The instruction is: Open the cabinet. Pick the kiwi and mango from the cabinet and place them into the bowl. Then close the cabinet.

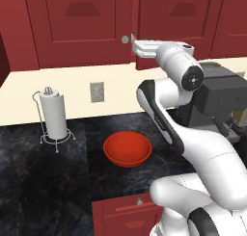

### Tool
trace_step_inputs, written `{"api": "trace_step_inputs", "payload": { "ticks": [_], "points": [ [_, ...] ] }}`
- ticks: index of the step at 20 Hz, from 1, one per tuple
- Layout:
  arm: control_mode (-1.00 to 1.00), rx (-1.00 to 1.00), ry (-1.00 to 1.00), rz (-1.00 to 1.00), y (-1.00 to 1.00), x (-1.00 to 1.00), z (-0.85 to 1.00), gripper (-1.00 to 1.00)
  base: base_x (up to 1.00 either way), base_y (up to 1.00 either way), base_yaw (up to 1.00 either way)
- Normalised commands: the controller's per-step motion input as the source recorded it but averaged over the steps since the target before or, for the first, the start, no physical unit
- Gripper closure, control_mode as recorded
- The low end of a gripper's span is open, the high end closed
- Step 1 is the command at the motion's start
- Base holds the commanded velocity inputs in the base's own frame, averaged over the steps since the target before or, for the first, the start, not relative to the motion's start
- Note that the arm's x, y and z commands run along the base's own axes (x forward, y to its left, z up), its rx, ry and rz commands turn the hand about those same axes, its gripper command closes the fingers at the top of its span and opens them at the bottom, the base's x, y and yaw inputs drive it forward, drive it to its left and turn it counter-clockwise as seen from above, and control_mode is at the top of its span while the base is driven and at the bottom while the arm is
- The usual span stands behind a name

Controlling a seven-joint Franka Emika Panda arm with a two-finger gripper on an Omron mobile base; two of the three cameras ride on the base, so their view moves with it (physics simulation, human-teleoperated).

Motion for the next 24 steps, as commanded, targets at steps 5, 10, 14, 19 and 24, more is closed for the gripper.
{"api": "trace_step_inputs", "payload": {
  "ticks": [5, 10, 14, 19, 24],
  "points": [
    [-1.00, 0.14, 0.00, 0.00, -0.97, -0.87, 0.25, 1.00, 0.00, 0.00, 0.00],
    [-1.00, 0.16, 0.00, 0.00, -1.00, -0.85, 0.16, 1.00, 0.00, 0.00, 0.00],
    [-1.00, 0.19, 0.00, 0.00, -1.00, -0.77, 0.10, 1.00, 0.00, 0.00, 0.00],
    [-1.00, 0.09, 0.00, -0.01, -0.55, -0.32, 0.03, -1.00, 0.00, 0.00, 0.00],
    [-1.00, 0.00, 0.00, -0.02, 0.03, -0.86, -0.19, -1.00, 0.00, 0.00, 0.00]
  ]
}}
